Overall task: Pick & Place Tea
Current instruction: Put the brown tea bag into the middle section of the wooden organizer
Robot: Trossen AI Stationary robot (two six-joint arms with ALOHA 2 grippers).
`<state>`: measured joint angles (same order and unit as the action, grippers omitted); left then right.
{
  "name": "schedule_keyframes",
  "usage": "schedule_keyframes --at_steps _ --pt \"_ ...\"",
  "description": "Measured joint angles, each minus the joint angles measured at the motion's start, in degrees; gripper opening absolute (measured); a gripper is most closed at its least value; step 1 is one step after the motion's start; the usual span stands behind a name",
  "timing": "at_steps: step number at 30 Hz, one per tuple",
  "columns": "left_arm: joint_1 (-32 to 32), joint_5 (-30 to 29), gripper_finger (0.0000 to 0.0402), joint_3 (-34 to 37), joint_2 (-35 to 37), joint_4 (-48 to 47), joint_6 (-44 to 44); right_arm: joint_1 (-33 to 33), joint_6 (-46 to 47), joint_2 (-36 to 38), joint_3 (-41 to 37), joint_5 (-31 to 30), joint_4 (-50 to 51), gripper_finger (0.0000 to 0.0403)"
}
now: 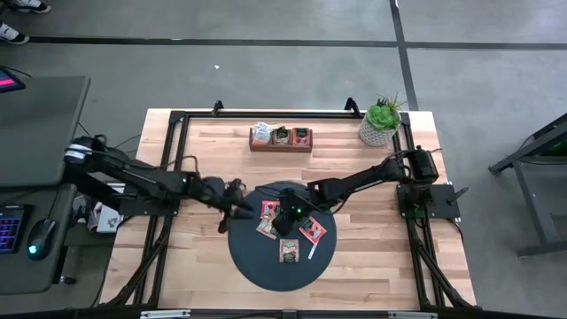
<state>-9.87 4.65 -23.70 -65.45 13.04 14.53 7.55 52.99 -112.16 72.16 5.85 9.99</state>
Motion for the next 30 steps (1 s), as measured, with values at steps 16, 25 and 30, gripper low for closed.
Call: schedule_keyframes --at_steps 16,25,30 --pt "-7.81 -4.02 0.0131 0.0 -20.79 17.51 -1.72 0.13 -0.68 0.0 0.0 -1.23 0.94 0.0169" --pt "-7.78 -4.21 0.0131 -2.62 -26.69 16.72 -0.95 0.15 5.15 0.0 0.0 -0.37 1.12 0.017" --pt "-7.8 -5.59 0.0131 -3.14 -30.29 18.01 1.64 0.23 9.19 0.0 0.0 0.53 0.88 0.017"
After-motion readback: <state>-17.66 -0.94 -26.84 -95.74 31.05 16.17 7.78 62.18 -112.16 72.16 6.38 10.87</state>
